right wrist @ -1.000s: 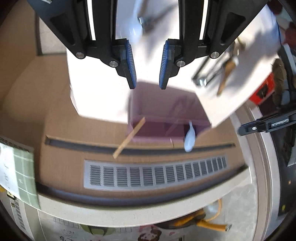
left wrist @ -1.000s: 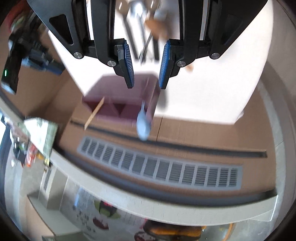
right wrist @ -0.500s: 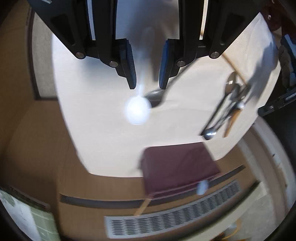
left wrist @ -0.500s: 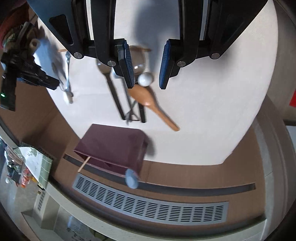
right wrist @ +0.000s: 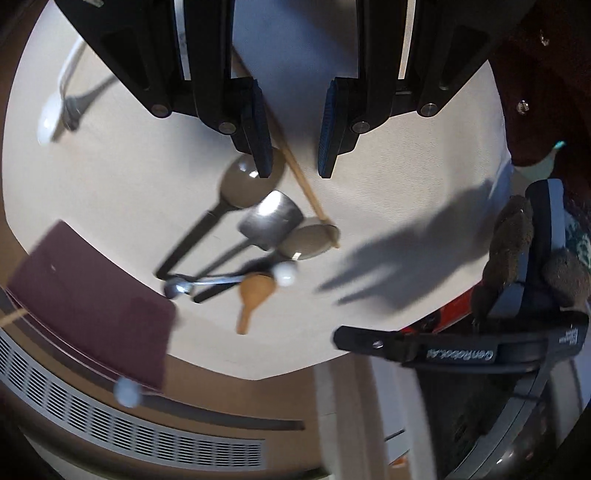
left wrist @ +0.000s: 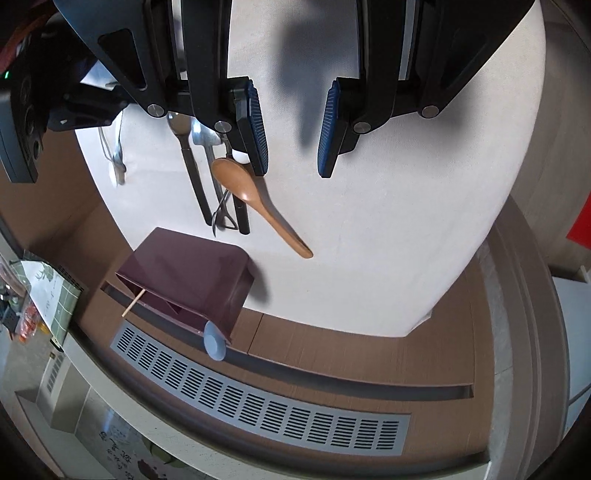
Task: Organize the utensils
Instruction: 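Move the right tool to the second chopstick and grasp it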
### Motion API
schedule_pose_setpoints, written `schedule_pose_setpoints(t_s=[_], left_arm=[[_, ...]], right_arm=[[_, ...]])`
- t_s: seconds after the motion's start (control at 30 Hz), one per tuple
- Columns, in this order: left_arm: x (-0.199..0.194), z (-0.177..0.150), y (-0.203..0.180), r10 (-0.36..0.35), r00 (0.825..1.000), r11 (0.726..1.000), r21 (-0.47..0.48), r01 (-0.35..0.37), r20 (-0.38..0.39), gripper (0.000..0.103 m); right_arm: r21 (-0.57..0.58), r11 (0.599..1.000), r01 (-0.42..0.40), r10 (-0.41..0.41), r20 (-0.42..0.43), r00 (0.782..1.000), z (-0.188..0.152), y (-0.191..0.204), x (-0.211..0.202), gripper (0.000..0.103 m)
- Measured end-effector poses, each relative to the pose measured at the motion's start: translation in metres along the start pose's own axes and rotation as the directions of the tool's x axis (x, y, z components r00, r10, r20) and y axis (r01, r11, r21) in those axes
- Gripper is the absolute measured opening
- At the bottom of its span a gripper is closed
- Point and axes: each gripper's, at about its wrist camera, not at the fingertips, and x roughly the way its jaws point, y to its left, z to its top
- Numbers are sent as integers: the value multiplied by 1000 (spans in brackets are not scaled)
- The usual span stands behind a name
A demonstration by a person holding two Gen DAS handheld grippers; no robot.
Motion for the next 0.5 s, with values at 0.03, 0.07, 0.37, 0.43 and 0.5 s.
schedule_pose_setpoints(t_s=[0.03, 0.07, 0.37, 0.43, 0.5], left_arm=[[2, -1, 1, -1, 1000, 1000, -5, 1, -5, 29], [4, -1, 0, -1, 1000, 1000, -8, 1, -12, 29], [14, -5, -8, -10, 999, 1000, 12, 11, -50, 29], [17, -5, -12, -17, 998, 1000, 18, 18, -57, 29], [19, -6, -15, -22, 998, 999, 23, 23, -66, 29]], right_arm=[[-27, 1000, -3, 3, -6, 1000, 2, 4, 3, 23], [-53, 999, 12, -12, -8, 1000, 5, 8, 7, 23], [-6, 998, 56, -56, 20, 998, -6, -1, -4, 5], [62, 997, 53, -55, 40, 998, -14, -13, -16, 5], [147, 988, 52, -61, 64, 996, -22, -28, -31, 5]])
